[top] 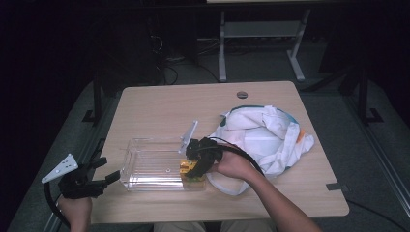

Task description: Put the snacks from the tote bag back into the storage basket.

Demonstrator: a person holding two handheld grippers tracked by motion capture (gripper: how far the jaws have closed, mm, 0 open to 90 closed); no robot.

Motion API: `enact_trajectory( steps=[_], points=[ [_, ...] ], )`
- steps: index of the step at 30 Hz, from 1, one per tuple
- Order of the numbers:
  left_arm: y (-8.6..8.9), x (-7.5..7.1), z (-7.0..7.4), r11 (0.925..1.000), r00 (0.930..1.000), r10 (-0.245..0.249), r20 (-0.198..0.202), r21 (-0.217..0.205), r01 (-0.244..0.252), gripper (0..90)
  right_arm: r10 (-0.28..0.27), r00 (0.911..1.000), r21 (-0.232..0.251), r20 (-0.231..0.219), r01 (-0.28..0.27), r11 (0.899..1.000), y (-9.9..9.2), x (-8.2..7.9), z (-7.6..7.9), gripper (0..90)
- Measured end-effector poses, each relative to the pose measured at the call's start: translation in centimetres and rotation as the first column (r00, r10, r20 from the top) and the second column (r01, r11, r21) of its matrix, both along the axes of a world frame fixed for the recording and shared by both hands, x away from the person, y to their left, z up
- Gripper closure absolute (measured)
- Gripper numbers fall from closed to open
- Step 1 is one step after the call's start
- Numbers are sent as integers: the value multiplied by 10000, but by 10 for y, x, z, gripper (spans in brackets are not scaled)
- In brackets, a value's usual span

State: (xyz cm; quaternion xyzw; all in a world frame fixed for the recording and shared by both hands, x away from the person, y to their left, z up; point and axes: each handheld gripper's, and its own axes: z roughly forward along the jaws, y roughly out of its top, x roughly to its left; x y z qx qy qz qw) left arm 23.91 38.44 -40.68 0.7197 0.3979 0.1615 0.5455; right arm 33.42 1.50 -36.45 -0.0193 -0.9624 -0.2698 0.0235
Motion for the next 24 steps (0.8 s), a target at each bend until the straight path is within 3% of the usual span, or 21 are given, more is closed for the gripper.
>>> enact_trajectory(
  steps=[10, 24],
  points=[
    [0, 0, 0, 10000, 10000, 6, -2, -1, -6, 128, -242, 9996, 111, -147, 244, 9996, -2, 1, -1, 396],
    [0, 0, 0, 10000, 10000, -4, 6, 14, 4, 127, -396, 9987, 395, -320, 408, 9984, -6, 1, 4, 373]
  ],
)
